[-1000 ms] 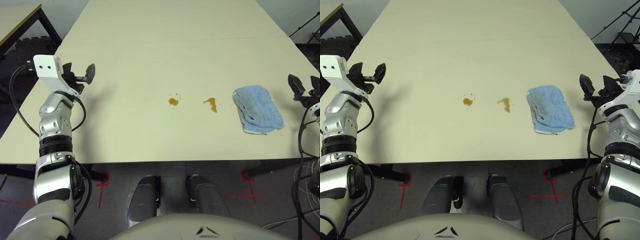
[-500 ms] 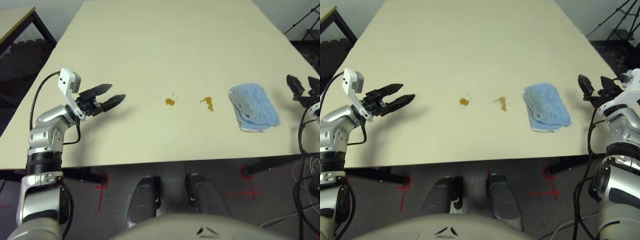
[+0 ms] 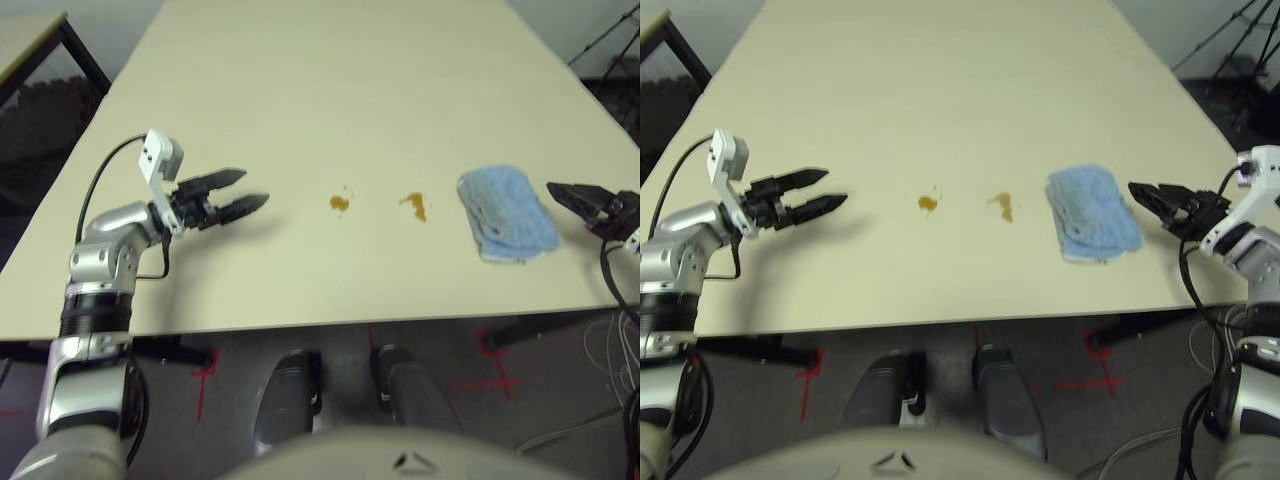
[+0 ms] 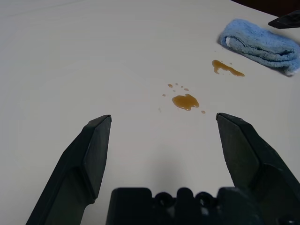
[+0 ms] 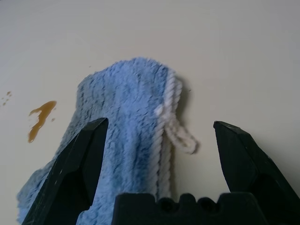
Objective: Wipe the water off the table with a rag.
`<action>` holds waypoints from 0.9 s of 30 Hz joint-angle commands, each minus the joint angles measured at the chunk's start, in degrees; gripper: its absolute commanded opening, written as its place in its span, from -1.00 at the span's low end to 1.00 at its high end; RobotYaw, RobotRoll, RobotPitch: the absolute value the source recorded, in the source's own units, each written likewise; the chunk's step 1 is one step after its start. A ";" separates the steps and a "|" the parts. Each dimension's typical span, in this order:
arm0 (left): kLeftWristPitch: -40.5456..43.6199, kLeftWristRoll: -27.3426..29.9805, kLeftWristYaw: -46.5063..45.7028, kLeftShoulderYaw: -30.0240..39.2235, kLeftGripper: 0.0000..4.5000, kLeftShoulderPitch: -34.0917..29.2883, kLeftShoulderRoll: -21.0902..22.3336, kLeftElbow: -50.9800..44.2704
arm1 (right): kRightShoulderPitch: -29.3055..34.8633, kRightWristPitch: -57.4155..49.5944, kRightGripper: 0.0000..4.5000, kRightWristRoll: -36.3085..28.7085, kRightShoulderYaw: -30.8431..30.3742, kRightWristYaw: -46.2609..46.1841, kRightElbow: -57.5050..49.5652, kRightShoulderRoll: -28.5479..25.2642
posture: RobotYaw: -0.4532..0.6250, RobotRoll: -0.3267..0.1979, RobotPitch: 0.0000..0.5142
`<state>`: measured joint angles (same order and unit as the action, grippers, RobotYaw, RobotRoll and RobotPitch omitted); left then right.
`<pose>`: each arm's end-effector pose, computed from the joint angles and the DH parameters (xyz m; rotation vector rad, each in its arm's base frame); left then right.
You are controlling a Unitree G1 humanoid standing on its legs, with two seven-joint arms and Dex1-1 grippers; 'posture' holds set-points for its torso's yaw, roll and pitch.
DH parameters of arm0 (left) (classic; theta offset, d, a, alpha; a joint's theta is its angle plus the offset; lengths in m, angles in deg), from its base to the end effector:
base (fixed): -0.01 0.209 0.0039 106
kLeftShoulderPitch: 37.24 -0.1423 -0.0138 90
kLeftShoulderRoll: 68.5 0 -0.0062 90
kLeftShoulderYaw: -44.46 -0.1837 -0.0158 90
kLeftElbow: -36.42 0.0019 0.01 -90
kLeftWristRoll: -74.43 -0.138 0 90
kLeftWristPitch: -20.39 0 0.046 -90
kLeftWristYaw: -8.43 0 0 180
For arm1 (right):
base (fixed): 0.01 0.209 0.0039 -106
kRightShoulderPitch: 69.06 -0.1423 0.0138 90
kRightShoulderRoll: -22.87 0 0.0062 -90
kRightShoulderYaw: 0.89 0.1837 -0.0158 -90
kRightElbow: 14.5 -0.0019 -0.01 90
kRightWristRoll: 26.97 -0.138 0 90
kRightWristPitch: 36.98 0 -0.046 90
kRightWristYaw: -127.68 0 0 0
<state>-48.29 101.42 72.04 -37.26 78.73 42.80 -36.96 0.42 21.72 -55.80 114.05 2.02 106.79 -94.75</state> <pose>0.2742 0.2903 0.1449 0.0069 0.1241 -0.9132 0.2250 -0.3753 0.1214 0.2887 0.2725 0.3742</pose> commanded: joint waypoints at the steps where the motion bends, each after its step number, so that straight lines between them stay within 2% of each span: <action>1: -0.33 -0.66 0.22 -0.79 1.00 -0.27 -0.27 -0.08 | 1.79 -1.33 0.99 -0.05 -1.77 -0.95 -3.35 1.73 | -0.44 0.25 -0.37; 14: -0.32 -0.54 -0.49 -0.77 1.00 -1.72 -0.62 -2.17 | -1.64 4.60 0.99 5.10 -7.41 -2.74 1.11 5.00 | -0.39 0.25 -0.37; 23: -0.11 -0.34 -0.88 -0.61 1.00 -2.41 -0.51 -3.03 | -0.08 4.40 0.99 6.21 -11.45 -0.95 -0.88 6.41 | -0.38 0.25 -0.37; 25: -0.23 -0.38 -0.85 -0.63 1.00 -2.28 -0.46 -2.79 | 0.43 4.23 0.83 6.49 -12.33 -0.48 -1.96 6.67 | -0.38 0.25 -0.37; 27: -0.32 -0.42 -0.85 -0.62 1.00 -2.26 -0.45 -2.72 | 0.83 3.97 0.57 6.63 -12.79 -0.32 -2.99 6.79 | -0.38 0.25 -0.38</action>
<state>-48.46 101.40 71.14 -37.61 76.94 42.29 -39.20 -0.52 27.40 -49.94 104.11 0.41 104.15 -89.21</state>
